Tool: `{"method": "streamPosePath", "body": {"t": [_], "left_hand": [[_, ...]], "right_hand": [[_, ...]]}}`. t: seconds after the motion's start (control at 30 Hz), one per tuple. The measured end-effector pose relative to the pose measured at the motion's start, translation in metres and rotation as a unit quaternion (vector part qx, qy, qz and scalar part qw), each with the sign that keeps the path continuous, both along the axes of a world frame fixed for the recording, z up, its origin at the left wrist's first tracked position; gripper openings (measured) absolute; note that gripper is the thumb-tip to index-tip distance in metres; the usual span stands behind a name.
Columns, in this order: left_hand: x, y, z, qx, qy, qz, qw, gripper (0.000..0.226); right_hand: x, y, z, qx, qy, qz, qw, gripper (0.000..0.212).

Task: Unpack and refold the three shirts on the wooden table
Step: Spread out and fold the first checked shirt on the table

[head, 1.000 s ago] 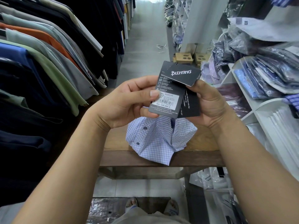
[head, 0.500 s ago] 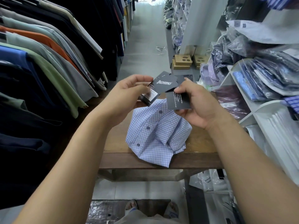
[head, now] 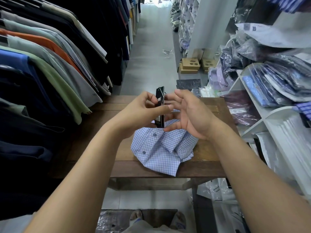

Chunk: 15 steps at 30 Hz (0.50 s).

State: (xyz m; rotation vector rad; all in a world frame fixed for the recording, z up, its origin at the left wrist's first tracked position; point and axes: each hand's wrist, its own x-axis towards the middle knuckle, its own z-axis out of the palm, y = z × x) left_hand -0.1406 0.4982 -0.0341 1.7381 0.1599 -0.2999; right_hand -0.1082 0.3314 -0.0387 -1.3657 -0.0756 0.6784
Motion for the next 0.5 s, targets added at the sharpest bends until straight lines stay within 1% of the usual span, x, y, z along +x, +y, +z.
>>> {"method": "streamPosePath", "body": {"t": [0.07,0.1,0.13,0.27,0.33,0.37,0.4,0.5], "left_hand": [[0.002,0.0,-0.001,-0.022,0.018,0.018,0.999,0.023],[0.003,0.001,-0.001,-0.031,0.024,0.026,0.999,0.016],[0.004,0.002,0.0,-0.038,0.027,0.032,0.998,0.014],[0.004,0.005,0.006,-0.041,0.013,0.02,0.999,0.028],[0.002,0.007,0.007,-0.054,0.004,0.011,0.998,0.031],[0.001,0.008,0.008,-0.059,-0.002,0.007,0.998,0.033],[0.001,0.008,0.008,-0.06,-0.01,0.003,0.998,0.034],[0.0,0.009,0.006,-0.083,-0.022,0.006,0.996,0.036]], "right_hand": [[0.002,-0.001,-0.004,-0.029,-0.014,-0.014,0.999,0.043],[0.004,-0.001,-0.006,-0.046,-0.025,-0.038,0.998,0.038],[0.006,-0.001,-0.009,-0.067,-0.035,-0.073,0.994,0.032],[0.016,-0.007,-0.025,-0.141,-0.032,-0.221,0.965,0.013],[0.021,-0.013,-0.041,-0.224,-0.047,-0.255,0.939,0.008],[0.024,-0.017,-0.049,-0.269,-0.061,-0.261,0.925,0.01],[0.025,-0.02,-0.055,-0.311,-0.079,-0.252,0.913,0.017],[0.027,-0.027,-0.068,-0.422,-0.103,-0.174,0.884,0.049]]}}
